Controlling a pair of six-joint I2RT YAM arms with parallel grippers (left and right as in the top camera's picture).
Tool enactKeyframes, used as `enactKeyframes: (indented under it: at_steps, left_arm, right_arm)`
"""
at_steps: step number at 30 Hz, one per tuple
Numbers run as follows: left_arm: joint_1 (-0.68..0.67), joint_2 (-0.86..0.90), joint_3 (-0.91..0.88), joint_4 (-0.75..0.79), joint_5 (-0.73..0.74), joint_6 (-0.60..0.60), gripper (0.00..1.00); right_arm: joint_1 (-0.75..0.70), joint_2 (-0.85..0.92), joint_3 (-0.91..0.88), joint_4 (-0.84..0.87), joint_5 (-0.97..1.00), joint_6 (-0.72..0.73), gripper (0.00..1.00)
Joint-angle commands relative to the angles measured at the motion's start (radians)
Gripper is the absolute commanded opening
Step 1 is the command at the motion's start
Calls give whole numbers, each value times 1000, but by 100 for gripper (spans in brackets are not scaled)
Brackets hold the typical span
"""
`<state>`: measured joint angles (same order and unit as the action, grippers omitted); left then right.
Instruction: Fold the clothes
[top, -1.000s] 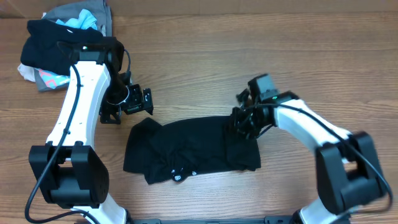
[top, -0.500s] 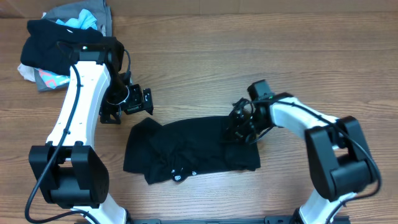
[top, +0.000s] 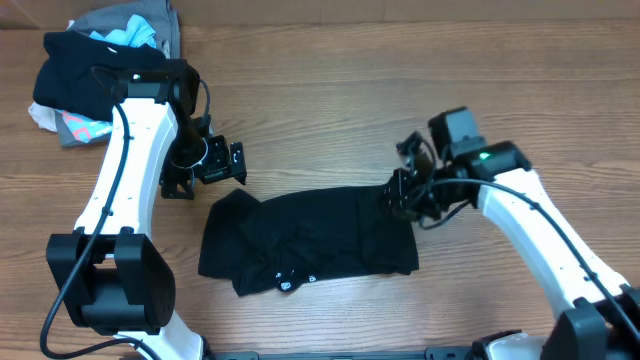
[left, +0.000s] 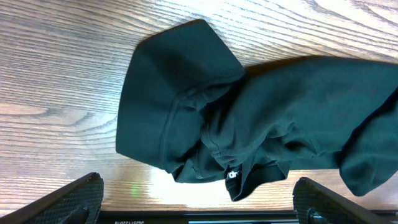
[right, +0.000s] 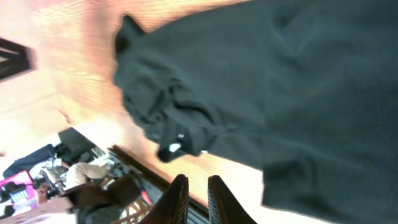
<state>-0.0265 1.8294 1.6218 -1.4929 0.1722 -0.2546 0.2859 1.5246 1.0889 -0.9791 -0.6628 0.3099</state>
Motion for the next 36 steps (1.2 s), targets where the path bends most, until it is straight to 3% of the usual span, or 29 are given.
enactKeyframes:
  at_steps: [1,5,9,12,16,20,24,29,36]
  left_arm:
    - [-8,1,-6,0,5,16,100]
    - [-8,1,-6,0,5,16,100]
    - [-8,1,-6,0,5,16,100]
    - [-8,1,-6,0,5,16,100]
    - [-8,1,-9,-2,5,17,100]
    - [-8,1,-30,8,4,24,100]
    - [-8,1,-55,24,5,27,100]
    - [-8,1,-67,37,5,27,100]
    - [-8,1,-67,50,5,26,100]
  right_arm:
    - [21,34,-149,90,-80,-21,16]
    - [21,41,-348,295,-140,62,27]
    - [21,41,-498,455,-168,129,29]
    - [21,41,-539,470,-118,194,26]
    - [20,33,-528,450,-92,232,11]
    - [20,-35,-437,377,-102,211,10]
    - [20,-101,-291,280,-101,164,21]
    - [20,-101,-218,324,-98,165,42]
    - [22,100,-219,444,-140,161,41]
